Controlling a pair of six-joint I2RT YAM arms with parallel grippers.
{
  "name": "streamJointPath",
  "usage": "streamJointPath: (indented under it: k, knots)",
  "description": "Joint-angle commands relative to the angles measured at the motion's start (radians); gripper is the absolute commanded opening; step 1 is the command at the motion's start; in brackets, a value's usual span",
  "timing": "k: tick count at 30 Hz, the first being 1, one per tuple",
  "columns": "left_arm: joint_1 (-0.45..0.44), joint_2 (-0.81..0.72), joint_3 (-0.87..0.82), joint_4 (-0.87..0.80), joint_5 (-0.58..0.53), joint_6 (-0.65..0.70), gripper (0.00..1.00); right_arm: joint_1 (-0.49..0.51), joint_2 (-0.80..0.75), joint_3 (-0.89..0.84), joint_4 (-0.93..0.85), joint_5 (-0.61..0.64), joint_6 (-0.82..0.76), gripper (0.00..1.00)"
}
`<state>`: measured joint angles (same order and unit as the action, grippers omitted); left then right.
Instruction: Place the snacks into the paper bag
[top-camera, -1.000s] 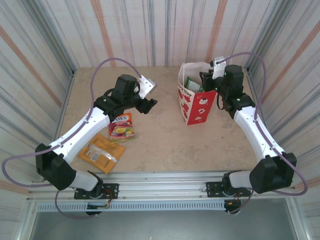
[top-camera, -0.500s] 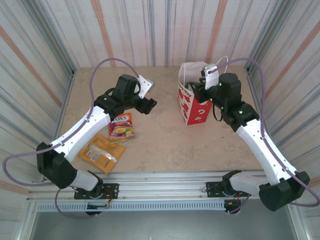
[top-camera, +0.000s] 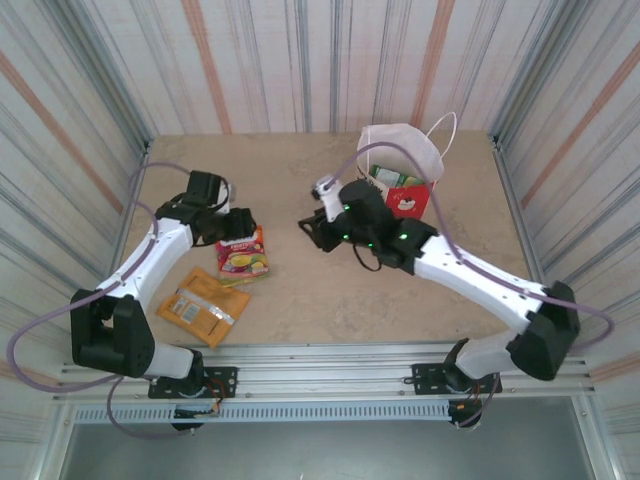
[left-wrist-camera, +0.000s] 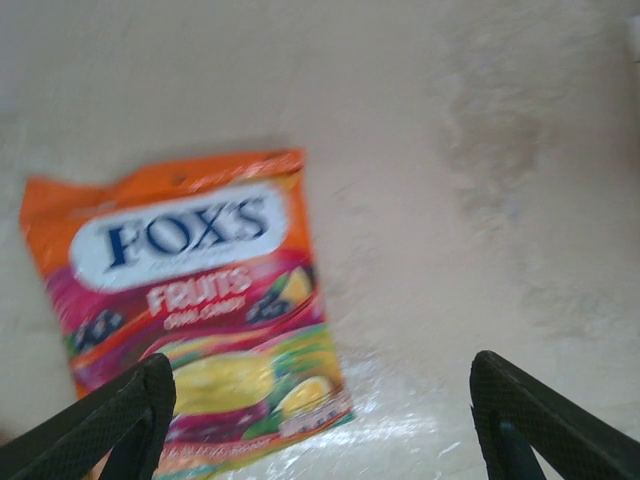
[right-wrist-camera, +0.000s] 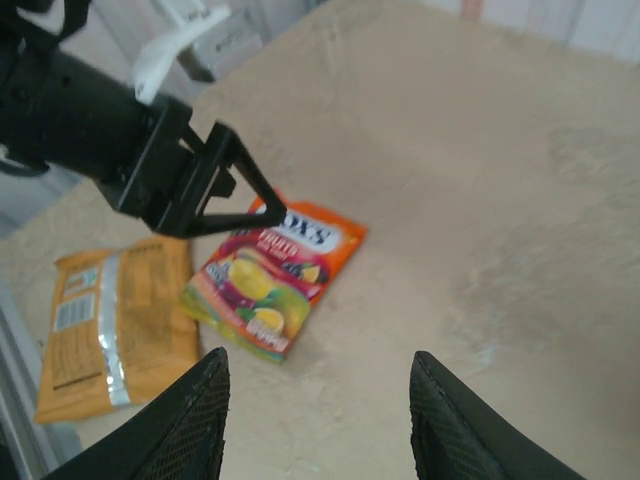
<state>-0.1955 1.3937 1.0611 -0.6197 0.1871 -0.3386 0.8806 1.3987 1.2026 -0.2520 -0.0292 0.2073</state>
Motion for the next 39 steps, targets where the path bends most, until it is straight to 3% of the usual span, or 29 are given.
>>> streamJointPath:
  k: [1,9,17,26,39]
  knots:
    - [0.071,-0.050,-0.070,0.043,0.102,-0.089,0.79,0.051,0.100,0.056,0.022,-0.019,0.038,0.50]
    - [0.190,-0.025,-0.167,0.054,0.095,-0.117,0.74,0.112,0.372,0.174,0.003,-0.056,-0.018,0.50]
    - [0.219,0.069,-0.178,0.089,0.089,-0.108,0.66,0.126,0.578,0.306,-0.013,-0.082,-0.055,0.49]
    - [0.221,0.163,-0.165,0.121,0.078,-0.103,0.66,0.127,0.713,0.403,-0.022,-0.103,-0.069,0.46]
    - [0.221,0.241,-0.174,0.149,0.112,-0.094,0.60,0.127,0.812,0.439,-0.044,-0.115,-0.096,0.34]
